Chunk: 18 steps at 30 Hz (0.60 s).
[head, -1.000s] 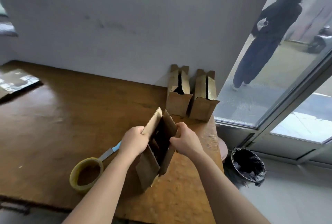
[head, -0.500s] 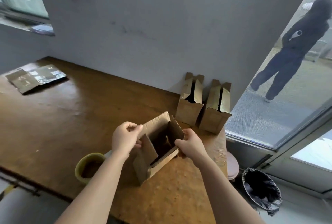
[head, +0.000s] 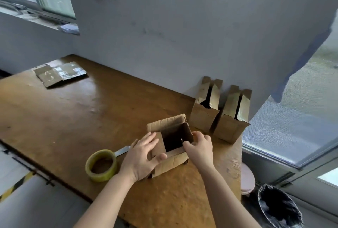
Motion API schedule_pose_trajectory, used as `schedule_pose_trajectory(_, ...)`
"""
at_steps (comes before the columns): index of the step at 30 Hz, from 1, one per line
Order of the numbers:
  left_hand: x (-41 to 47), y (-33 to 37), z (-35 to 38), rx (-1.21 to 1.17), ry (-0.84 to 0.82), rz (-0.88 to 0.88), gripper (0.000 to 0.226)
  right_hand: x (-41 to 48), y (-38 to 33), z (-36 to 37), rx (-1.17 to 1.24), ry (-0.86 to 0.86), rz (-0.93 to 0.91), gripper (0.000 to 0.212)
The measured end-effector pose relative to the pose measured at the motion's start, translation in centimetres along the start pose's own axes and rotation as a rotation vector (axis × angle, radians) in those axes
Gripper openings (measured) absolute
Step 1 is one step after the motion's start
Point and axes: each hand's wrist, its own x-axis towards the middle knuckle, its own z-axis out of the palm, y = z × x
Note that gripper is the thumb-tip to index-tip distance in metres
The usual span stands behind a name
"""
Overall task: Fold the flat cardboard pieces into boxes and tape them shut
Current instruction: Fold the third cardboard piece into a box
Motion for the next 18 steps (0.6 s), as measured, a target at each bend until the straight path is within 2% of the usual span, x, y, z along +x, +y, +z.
schedule_pose_trajectory(2,0.5,-0.4,-0.2,0.043,-0.077,-0.028,0.125,-0.1,0.2,0.1,0.044,-0.014,-0.060,0.050)
schedule_pose_trajectory(5,1.0,-0.8,-0.5,0.172,-0.153,-0.091,0.126,-0.1,0.3,0.2,0.068,-0.037,-0.133,0.053)
schedule_pose_trajectory(7,1.2,-0.8,-0.7,0.259,-0.161,-0.128,0.126,-0.1,0.5,0.2,0.045,-0.048,-0.160,0.054)
schedule_pose_trajectory(11,1.6,-0.8,-1.2,0.273,-0.245,-0.105,0.132,-0.1,1.0,-0.1,-0.046,-0.033,-0.270,0.053)
schedule_pose_trajectory(15,2.1,-0.4,-1.0,0.258,-0.279,-0.125,0.117,-0.2,1.4,-0.4,-0.156,-0.056,-0.429,0.038)
schedule_pose_trajectory(16,2.2,-0.4,-0.8,0.216,-0.248,-0.142,0.110,-0.3,1.4,-0.6,-0.174,-0.084,-0.457,0.046)
schedule_pose_trajectory(18,2.2,-0.5,-0.5,0.135,-0.185,-0.164,0.097,-0.3,1.5,-1.1,-0.260,-0.131,-0.513,0.079)
